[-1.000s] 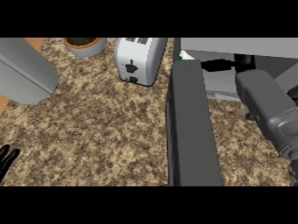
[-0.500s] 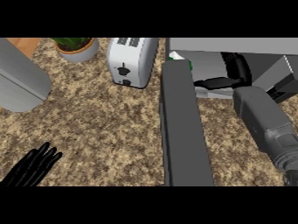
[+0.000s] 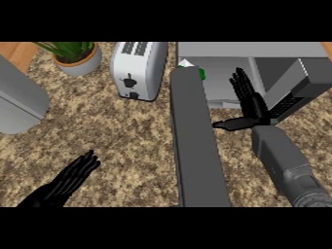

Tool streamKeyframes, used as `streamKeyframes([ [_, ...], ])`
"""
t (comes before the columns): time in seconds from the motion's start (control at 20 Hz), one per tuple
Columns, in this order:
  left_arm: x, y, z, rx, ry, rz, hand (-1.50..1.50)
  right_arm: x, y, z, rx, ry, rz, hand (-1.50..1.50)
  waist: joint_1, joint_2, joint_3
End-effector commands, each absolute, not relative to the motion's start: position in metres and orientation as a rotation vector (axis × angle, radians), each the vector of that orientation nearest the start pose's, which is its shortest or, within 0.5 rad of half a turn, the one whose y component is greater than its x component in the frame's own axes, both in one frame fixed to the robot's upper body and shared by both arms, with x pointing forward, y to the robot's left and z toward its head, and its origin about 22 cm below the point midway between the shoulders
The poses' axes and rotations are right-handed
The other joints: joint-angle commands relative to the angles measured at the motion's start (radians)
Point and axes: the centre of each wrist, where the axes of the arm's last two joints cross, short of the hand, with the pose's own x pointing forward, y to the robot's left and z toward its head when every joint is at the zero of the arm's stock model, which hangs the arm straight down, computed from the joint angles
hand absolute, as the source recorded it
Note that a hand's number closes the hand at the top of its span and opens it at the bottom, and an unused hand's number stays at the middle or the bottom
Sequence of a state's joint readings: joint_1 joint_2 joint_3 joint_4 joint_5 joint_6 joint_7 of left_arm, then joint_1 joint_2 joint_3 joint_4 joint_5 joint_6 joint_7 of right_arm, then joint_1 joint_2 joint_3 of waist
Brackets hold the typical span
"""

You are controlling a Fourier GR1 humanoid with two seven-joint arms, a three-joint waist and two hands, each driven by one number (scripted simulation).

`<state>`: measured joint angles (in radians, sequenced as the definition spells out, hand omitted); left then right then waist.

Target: Pick up the milk, place it into the microwave and close the microwave

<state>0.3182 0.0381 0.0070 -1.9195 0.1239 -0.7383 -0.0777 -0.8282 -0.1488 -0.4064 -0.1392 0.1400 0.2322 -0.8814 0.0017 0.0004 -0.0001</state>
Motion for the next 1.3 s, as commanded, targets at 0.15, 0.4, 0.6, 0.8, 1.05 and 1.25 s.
streamKeyframes([
  [0.15,0.18,0.23,0.008,-0.538,-1.657,-0.486,1.5,0.309,-0.265,-0.124,0.201,-1.723,0.082,-1.5,-0.035,-0.013,-0.002],
  [0.4,0.213,0.223,0.018,-0.495,-1.679,-0.539,1.5,0.274,-0.281,-0.144,0.152,-1.681,0.079,-1.5,-0.051,-0.015,-0.003],
  [0.6,0.215,0.208,0.009,-0.458,-1.633,-0.587,1.5,0.245,-0.315,-0.147,0.087,-1.713,0.036,-1.5,-0.053,-0.016,-0.004],
  [0.8,0.229,0.182,0.0,-0.473,-1.609,-0.699,1.5,0.202,-0.34,-0.154,0.08,-1.718,0.007,-1.5,-0.052,-0.011,-0.003],
  [1.05,0.246,0.163,-0.023,-0.483,-1.594,-0.759,1.5,0.164,-0.381,-0.135,0.06,-1.755,-0.009,-1.5,-0.053,-0.006,-0.004],
  [1.25,0.24,0.13,-0.035,-0.468,-1.649,-0.794,1.5,0.143,-0.398,-0.117,0.11,-1.783,-0.003,-1.5,-0.049,-0.004,-0.003],
])
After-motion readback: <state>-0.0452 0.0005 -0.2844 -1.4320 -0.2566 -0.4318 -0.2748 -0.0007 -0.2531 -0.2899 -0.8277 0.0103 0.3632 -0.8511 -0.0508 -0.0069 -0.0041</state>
